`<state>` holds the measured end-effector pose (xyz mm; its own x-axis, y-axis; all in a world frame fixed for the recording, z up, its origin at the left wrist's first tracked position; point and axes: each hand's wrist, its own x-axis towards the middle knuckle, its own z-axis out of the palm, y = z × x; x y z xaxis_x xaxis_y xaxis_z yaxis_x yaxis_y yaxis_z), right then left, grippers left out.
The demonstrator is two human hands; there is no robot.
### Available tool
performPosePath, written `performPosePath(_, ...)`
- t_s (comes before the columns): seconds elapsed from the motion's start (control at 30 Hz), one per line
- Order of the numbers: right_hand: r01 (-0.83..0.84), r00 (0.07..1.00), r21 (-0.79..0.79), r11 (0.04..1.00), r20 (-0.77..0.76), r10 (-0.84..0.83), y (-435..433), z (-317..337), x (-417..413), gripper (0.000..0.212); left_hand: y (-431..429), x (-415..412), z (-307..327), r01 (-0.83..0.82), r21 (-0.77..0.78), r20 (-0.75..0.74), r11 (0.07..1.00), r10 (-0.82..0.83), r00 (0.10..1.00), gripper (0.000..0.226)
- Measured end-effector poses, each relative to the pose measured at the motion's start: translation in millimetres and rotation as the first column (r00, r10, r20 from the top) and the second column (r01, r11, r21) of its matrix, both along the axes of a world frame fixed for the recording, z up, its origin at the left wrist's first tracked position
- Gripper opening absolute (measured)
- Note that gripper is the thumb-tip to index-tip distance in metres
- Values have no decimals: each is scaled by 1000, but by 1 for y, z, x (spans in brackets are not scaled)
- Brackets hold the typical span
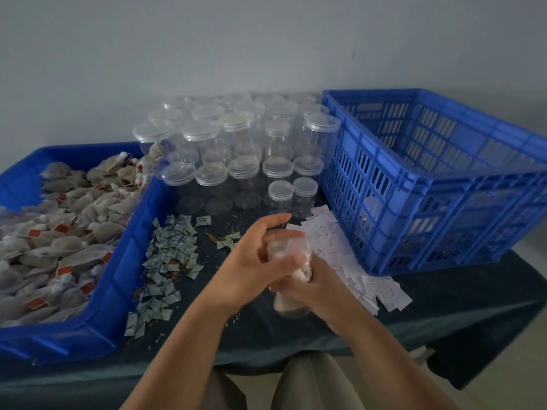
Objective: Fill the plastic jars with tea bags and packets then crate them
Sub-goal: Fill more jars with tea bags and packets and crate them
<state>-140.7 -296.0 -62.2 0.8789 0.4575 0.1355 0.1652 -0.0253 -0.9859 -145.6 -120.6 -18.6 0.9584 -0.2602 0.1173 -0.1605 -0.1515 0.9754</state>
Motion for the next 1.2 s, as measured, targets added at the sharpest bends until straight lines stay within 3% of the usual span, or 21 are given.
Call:
performPosePath(0.07,39,994,-108,993,103,-28,-6,5,4,38,-8,-2,3,-78,135,53,988,72,996,72)
performPosePath(0.13,-200,977,106,974,-58,207,-8,8,1,52,-12,-3,8,54,-11,-52,998,-54,997,70)
performPosePath(0.2,-462,797,467,754,-154,584,-2,15,-9,63,-15,-8,13,338,-205,-64,918,-357,932,82)
performPosePath(0.23,-525,709,556,645,-133,692,0,20,-12,57,-15,-10,18,440,-260,-36,860,-464,885,88)
performPosePath(0.3,-563,679,564,604,-100,727,-1,29,-18,48,-15,-8,27,524,-228,27,820,-533,846,96)
performPosePath(0.33,-551,724,522,651,-89,684,-3,32,-19,49,-15,-4,29,503,-214,59,838,-503,863,98)
performPosePath(0.37,-477,820,435,763,-92,565,-8,36,-19,50,-14,-3,34,441,-212,84,872,-434,897,97)
performPosePath(0.43,-175,983,136,975,-25,180,-25,48,-16,43,-15,-1,41,305,-216,89,928,-292,952,88)
performPosePath(0.47,-39,997,-14,999,60,40,-32,54,-12,40,-19,-2,45,255,-176,94,951,-242,966,84)
performPosePath(0.5,29,993,-102,994,120,-17,-38,59,-10,43,-25,-2,48,209,-99,106,973,-199,974,83)
performPosePath(0.53,-16,992,-98,995,124,28,-43,64,-9,49,-30,-2,51,208,-34,128,978,-202,971,84)
performPosePath(0.6,-315,949,97,944,1,316,-46,72,-12,67,-41,0,56,393,-107,118,913,-381,917,83)
performPosePath(0.63,-384,917,182,905,-38,397,-49,73,-12,72,-47,2,59,491,-139,106,860,-480,871,83)
performPosePath(0.7,-404,906,183,896,-56,420,-59,80,-7,70,-54,12,66,582,-161,87,797,-576,813,85)
performPosePath(0.77,-356,933,99,929,-15,359,-75,87,-2,64,-63,20,71,571,-146,130,808,-557,821,89)
performPosePath(0.83,-216,969,-49,975,115,221,-96,102,4,62,-74,30,73,470,-113,206,876,-442,873,83)
performPosePath(0.9,45,942,-184,982,336,19,-112,127,10,51,-90,43,81,243,-132,208,961,-213,955,62)
performPosePath(1.0,446,751,-232,864,623,-220,-130,173,24,37,-116,74,93,-91,31,347,995,75,935,27)
performPosePath(1.1,634,620,-141,760,680,-391,-150,208,51,31,-150,102,102,-195,310,567,931,-17,824,19)
performPosePath(1.2,750,566,-130,649,633,-527,-181,228,87,60,-182,120,100,-113,492,616,863,-253,746,26)
